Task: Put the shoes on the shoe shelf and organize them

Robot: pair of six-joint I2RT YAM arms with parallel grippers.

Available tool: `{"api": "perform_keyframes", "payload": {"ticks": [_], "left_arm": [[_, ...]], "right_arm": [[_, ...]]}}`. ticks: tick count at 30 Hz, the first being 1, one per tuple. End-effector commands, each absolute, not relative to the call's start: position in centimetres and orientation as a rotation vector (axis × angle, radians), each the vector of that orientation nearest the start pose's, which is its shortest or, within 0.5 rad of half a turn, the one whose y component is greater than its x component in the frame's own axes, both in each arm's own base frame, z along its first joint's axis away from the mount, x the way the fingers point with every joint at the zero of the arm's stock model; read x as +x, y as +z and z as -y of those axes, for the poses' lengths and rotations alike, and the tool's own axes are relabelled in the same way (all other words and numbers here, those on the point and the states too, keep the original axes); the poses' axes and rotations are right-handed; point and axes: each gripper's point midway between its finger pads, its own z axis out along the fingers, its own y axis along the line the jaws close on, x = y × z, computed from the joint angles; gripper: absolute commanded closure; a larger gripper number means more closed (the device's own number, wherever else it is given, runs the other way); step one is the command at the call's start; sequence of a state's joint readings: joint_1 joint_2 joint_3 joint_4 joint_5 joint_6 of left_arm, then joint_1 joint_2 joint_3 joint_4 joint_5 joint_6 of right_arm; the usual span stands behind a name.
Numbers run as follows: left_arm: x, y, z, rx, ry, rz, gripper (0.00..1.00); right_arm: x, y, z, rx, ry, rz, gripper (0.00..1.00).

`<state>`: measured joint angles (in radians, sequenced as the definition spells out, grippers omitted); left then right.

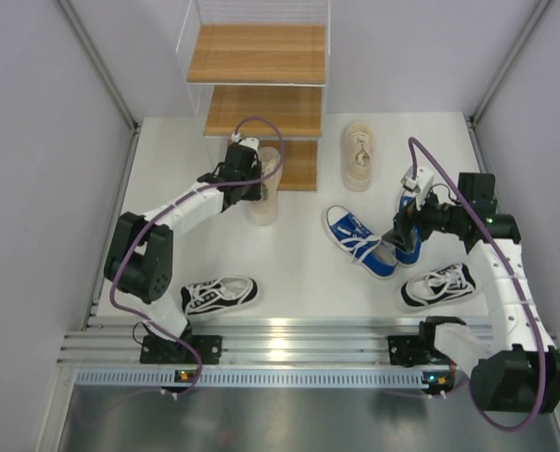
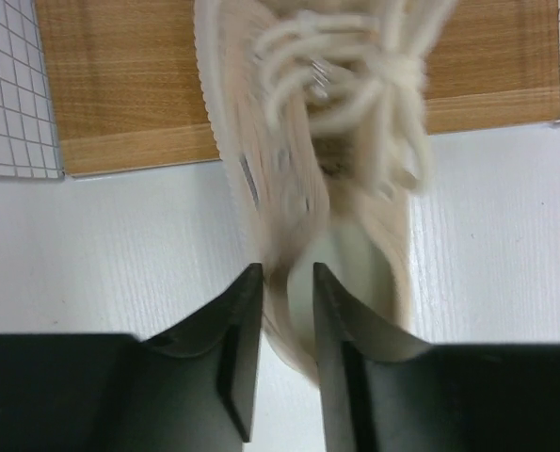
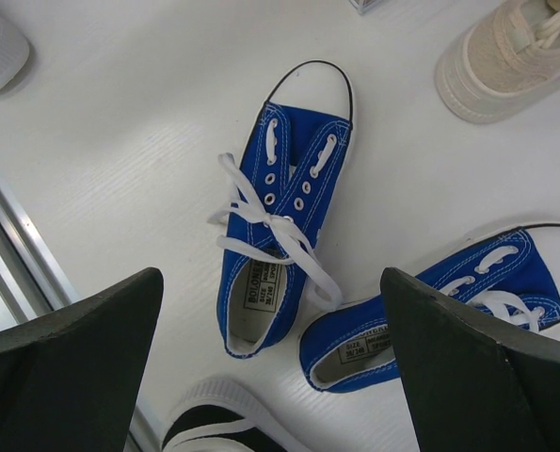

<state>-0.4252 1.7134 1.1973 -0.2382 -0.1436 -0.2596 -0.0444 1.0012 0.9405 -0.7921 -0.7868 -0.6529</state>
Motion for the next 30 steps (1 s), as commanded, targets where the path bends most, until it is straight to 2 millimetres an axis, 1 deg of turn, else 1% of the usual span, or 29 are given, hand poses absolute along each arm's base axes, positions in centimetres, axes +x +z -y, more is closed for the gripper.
{"api": "perform_keyframes", "payload": {"ticks": [1, 2, 3, 5, 6, 7, 8, 9, 10, 11, 12, 13, 14, 16, 17, 18, 19, 20, 21, 22, 24, 25, 29, 30], "left_arm": [[45.6, 17.1, 18.5, 0.067, -0.259, -2.097, 0.64], [45.5, 17.2, 18.6, 0.075, -0.268, -2.097, 0.62], [45.2, 18.0, 18.7, 0.079, -0.283, -2.080, 0.61], [44.4, 18.1, 19.0, 0.106, -0.317, -2.084, 0.58], [44.0, 19.1, 19.0, 0.109, -0.332, -2.063, 0.57], [43.3, 18.8, 19.0, 0.122, -0.344, -2.071, 0.56], [42.9, 19.3, 19.2, 0.136, -0.374, -2.064, 0.54], [42.1, 20.4, 19.1, 0.138, -0.391, -2.041, 0.53], [41.5, 20.7, 19.1, 0.140, -0.406, -2.036, 0.52], [40.5, 19.9, 18.9, 0.141, -0.417, -2.055, 0.50], [39.6, 21.1, 18.6, 0.135, -0.436, -2.026, 0.50], [38.7, 21.3, 18.9, 0.140, -0.480, -2.022, 0.50], [37.6, 19.9, 18.6, 0.131, -0.490, -2.052, 0.50], [35.8, 20.4, 19.0, 0.116, -0.574, -2.033, 0.50], [34.7, 18.9, 18.8, 0.106, -0.592, -2.065, 0.50], [34.0, 19.1, 18.8, 0.093, -0.624, -2.047, 0.50], [33.4, 18.7, 18.9, 0.054, -0.661, -2.058, 0.51], [32.9, 18.2, 19.0, 0.037, -0.680, -2.067, 0.51], [32.1, 16.9, 18.8, 0.016, -0.695, -2.090, 0.52], [31.6, 16.6, 19.1, -0.023, -0.736, -2.098, 0.54], [31.5, 16.2, 19.5, -0.049, -0.787, -2.078, 0.57], [31.2, 15.3, 19.5, -0.086, -0.811, -2.081, 0.58], [31.1, 13.5, 20.3, -0.132, -0.878, -2.099, 0.62], [31.1, 12.5, 20.5, -0.143, -0.880, -2.127, 0.63]], "right_arm": [[25.2, 21.0, -9.5, -0.992, 0.525, -1.885, 0.01], [25.2, 21.0, -9.5, -0.992, 0.526, -1.886, 0.01], [25.1, 20.9, -9.4, -0.993, 0.526, -1.889, 0.01], [25.1, 21.0, -9.4, -0.996, 0.522, -1.885, 0.01], [25.0, 20.9, -9.4, -0.995, 0.524, -1.887, 0.01], [25.0, 21.0, -9.4, -0.998, 0.521, -1.884, 0.01], [24.9, 20.9, -9.4, -0.999, 0.524, -1.889, 0.01], [24.9, 20.9, -9.4, -1.000, 0.522, -1.887, 0.01], [24.8, 20.9, -9.4, -1.001, 0.520, -1.889, 0.01], [24.8, 20.7, -9.4, -1.006, 0.521, -1.890, 0.00], [24.7, 20.7, -9.4, -1.008, 0.520, -1.890, 0.01], [24.6, 20.6, -9.3, -1.008, 0.520, -1.892, 0.01], [24.6, 20.6, -9.3, -1.009, 0.519, -1.893, 0.00], [24.6, 20.4, -9.4, -1.009, 0.527, -1.897, 0.01], [24.5, 20.3, -9.4, -1.008, 0.530, -1.900, 0.01], [24.5, 20.2, -9.4, -1.008, 0.531, -1.901, 0.01], [24.5, 20.2, -9.4, -1.009, 0.534, -1.899, 0.01], [24.5, 20.1, -9.4, -1.008, 0.537, -1.903, 0.01], [24.6, 20.1, -9.5, -1.009, 0.540, -1.901, 0.01], [24.6, 20.1, -9.5, -1.009, 0.544, -1.903, 0.00], [24.7, 20.1, -9.6, -1.010, 0.550, -1.899, 0.01], [24.7, 20.0, -9.6, -1.011, 0.556, -1.901, 0.01], [24.8, 20.1, -9.7, -1.012, 0.560, -1.897, 0.01], [24.9, 20.1, -9.7, -1.012, 0.559, -1.896, 0.01]]}}
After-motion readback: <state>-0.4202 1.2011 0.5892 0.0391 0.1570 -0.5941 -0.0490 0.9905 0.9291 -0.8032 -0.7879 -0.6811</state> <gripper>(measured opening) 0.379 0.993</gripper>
